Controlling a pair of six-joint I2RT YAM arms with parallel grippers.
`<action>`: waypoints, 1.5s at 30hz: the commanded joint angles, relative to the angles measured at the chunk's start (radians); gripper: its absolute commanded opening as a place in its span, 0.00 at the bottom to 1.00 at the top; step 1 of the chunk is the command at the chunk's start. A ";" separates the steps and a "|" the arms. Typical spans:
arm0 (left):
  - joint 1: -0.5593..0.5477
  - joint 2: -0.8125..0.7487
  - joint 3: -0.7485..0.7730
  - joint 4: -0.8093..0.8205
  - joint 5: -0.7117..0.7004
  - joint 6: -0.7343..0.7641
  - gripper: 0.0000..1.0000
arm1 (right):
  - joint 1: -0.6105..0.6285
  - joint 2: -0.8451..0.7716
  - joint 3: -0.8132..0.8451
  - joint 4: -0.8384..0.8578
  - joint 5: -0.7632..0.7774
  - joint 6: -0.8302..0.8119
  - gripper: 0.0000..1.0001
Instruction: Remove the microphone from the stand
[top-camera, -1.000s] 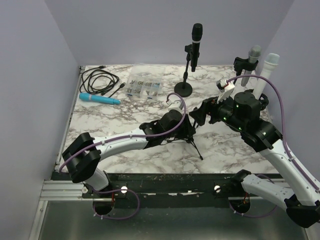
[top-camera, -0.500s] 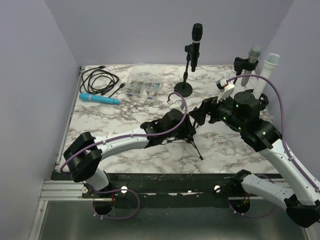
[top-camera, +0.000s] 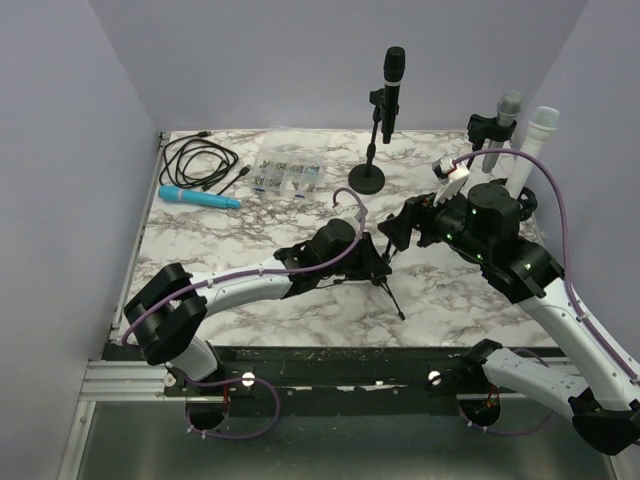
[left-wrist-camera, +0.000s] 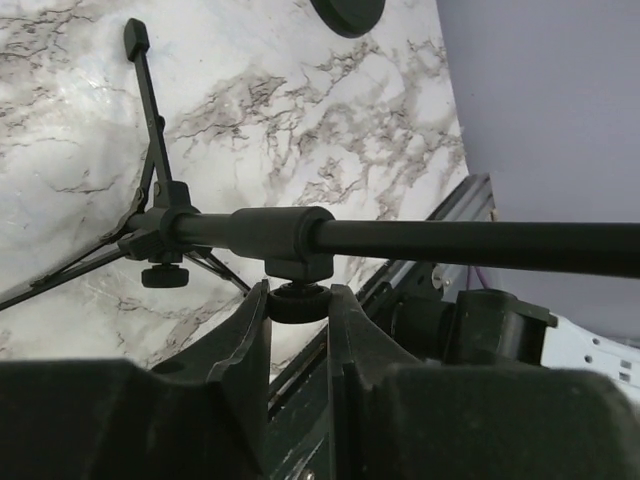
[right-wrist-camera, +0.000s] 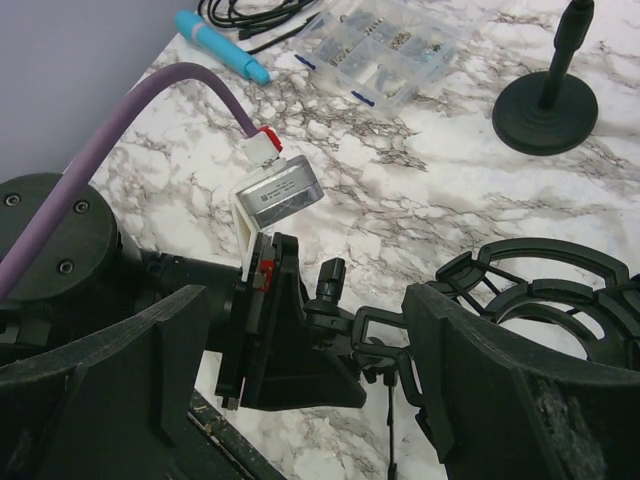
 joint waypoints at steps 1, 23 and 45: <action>0.058 -0.020 -0.079 0.178 0.174 -0.114 0.00 | -0.001 0.010 -0.005 -0.057 -0.009 0.015 0.86; 0.128 0.294 -0.443 1.355 0.231 -1.045 0.00 | -0.001 0.018 -0.016 -0.045 -0.019 0.022 0.86; 0.130 0.005 -0.563 0.964 0.300 -0.650 0.69 | -0.002 0.045 0.037 -0.047 -0.068 0.023 0.86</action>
